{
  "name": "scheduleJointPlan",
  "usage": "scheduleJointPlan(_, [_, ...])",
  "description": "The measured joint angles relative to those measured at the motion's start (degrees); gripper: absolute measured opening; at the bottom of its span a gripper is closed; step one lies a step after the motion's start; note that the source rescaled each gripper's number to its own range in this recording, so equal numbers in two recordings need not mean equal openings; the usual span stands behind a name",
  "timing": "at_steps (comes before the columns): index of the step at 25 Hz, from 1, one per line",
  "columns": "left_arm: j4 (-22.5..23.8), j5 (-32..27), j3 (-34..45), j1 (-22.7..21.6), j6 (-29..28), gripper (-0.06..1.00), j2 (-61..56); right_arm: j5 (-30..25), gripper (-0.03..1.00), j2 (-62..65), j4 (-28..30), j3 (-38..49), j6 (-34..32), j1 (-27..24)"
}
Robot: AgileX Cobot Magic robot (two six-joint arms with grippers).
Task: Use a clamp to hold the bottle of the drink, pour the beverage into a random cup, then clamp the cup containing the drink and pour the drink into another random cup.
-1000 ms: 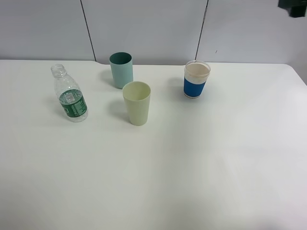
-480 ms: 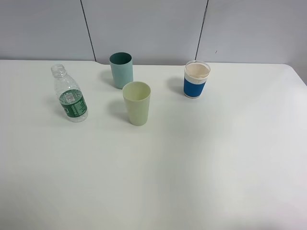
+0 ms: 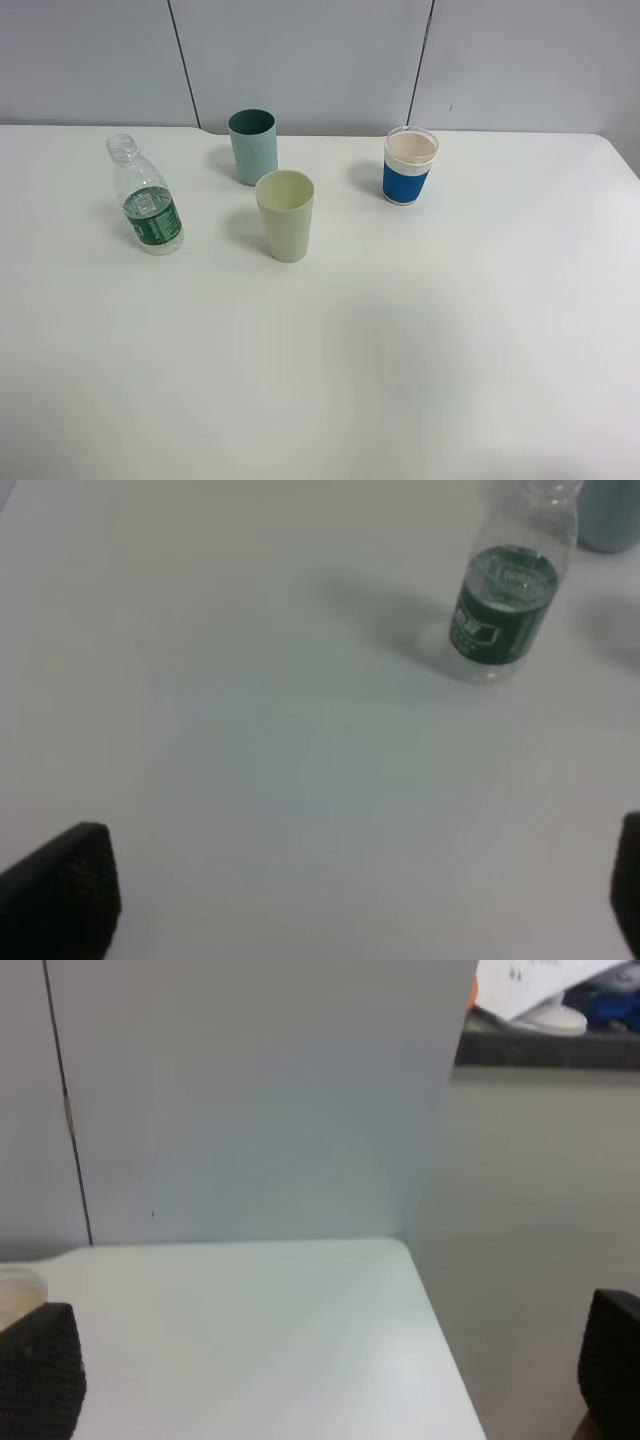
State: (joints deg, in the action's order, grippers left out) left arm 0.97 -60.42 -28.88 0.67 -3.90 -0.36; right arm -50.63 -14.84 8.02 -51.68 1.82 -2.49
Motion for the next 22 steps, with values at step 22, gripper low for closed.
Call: scheduleJointPlan(22, [0.00,0.00,0.00,0.00,0.00,1.00,0.00,-14.08,1.00,15.06,-3.03,13.08,0.00,0.00])
